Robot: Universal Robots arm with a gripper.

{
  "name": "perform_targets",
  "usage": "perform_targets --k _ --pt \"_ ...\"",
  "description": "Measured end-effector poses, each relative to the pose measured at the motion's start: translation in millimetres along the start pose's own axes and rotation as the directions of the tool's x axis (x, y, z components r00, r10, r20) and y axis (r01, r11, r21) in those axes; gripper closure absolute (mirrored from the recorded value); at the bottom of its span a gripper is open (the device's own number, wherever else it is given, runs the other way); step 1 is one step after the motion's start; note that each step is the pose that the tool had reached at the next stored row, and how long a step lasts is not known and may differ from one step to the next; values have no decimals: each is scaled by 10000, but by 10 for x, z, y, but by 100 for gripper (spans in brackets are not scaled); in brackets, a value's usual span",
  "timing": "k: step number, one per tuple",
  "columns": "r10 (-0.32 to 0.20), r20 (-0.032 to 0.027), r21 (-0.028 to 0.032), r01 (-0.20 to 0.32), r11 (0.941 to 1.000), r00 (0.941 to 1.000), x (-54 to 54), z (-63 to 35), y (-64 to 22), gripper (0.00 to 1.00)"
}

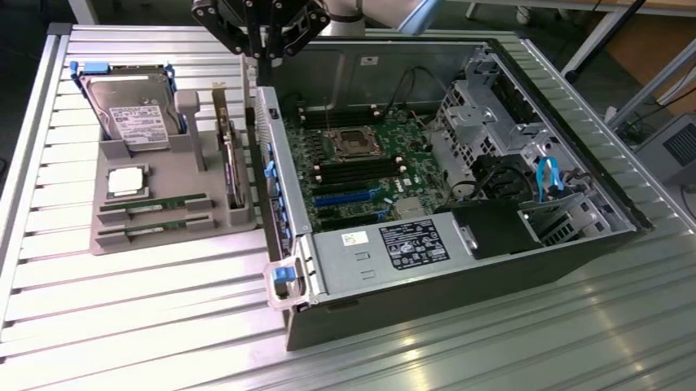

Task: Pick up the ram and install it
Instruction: 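Reach for the ram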

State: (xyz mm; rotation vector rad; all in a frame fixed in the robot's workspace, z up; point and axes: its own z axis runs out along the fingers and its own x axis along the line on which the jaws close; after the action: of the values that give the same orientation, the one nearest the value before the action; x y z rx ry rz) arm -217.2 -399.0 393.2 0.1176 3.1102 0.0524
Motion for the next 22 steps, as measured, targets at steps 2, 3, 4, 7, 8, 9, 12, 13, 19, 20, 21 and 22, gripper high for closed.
perform_targets --k 2,3,4,7,8,9,12,13,19,20,21,22 --pt "1 0 0 -1 10000 10000 31 -1 -2 90" --pt "1 1 0 -1 10000 10000 45 -1 -3 90" --pt "1 1 0 -1 10000 10000 59 -2 -4 90" --pt "0 2 0 0 10000 10000 113 -3 -8 90" --pt "0 2 1 0 10000 10000 136 -4 -10 90" --pt "0 2 0 0 10000 10000 152 -4 -11 90" --pt "0 2 3 0 10000 10000 183 -5 -14 90" --pt "0 2 4 0 10000 10000 196 -5 -15 90" --pt "0 4 6 0 10000 10000 307 -7 -23 90" --pt "0 3 6 0 10000 10000 322 -7 -24 90" --pt "0 4 6 0 10000 10000 360 -8 -27 90" --pt "-1 4 6 1 10000 10000 386 -9 -29 90"
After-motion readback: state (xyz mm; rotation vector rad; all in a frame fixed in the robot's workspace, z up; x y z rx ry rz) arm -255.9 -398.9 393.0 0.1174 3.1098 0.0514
